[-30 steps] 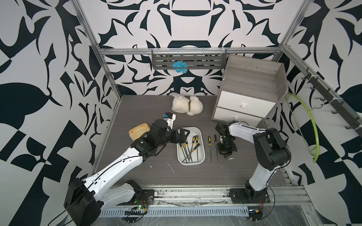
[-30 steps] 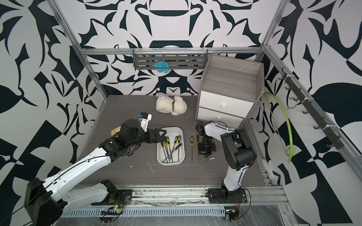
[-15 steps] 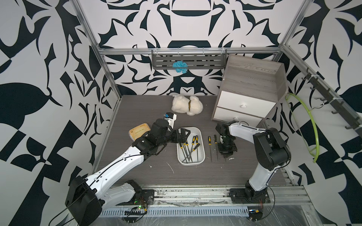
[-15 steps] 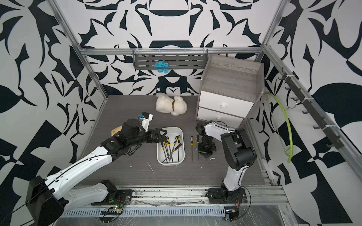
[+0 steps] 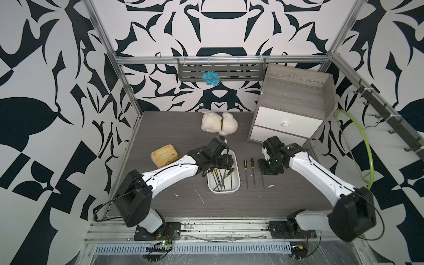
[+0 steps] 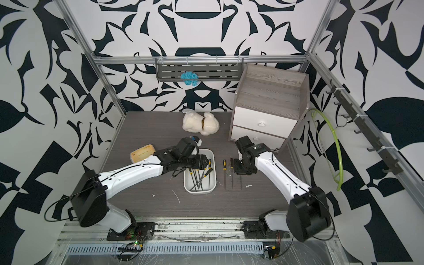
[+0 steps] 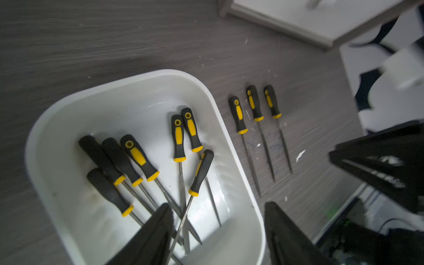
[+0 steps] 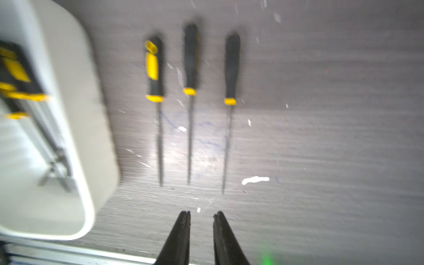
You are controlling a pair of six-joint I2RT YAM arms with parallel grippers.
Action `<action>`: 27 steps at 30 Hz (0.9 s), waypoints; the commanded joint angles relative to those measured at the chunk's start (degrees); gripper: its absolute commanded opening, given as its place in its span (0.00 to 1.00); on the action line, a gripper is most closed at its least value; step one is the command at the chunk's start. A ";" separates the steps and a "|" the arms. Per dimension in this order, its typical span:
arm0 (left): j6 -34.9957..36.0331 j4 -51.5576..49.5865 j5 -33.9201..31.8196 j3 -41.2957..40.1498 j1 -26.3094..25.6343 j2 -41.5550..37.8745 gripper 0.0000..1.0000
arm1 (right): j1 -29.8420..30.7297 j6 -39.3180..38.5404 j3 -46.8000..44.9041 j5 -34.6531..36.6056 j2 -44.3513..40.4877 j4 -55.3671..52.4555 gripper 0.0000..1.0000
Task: Take the file tool out of the storage box
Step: Pick up the file tool from the storage box.
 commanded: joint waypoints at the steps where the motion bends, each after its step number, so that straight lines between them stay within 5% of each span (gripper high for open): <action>1: 2.32 -8.56 -2.07 6.32 0.25 7.29 0.55 | 0.28 1.29 -3.97 -3.65 -4.85 9.20 0.24; 4: 2.74 -11.95 -4.99 11.10 0.25 13.35 0.41 | 0.28 1.66 -8.23 -6.03 -8.69 16.70 0.24; 20: 5.55 -17.57 -10.18 22.96 0.43 28.17 0.37 | 0.28 1.65 -15.48 -12.02 -12.81 23.75 0.23; 27: 5.68 -19.29 -11.30 24.69 0.47 30.08 0.25 | 0.28 1.86 -16.07 -13.14 -12.07 24.42 0.23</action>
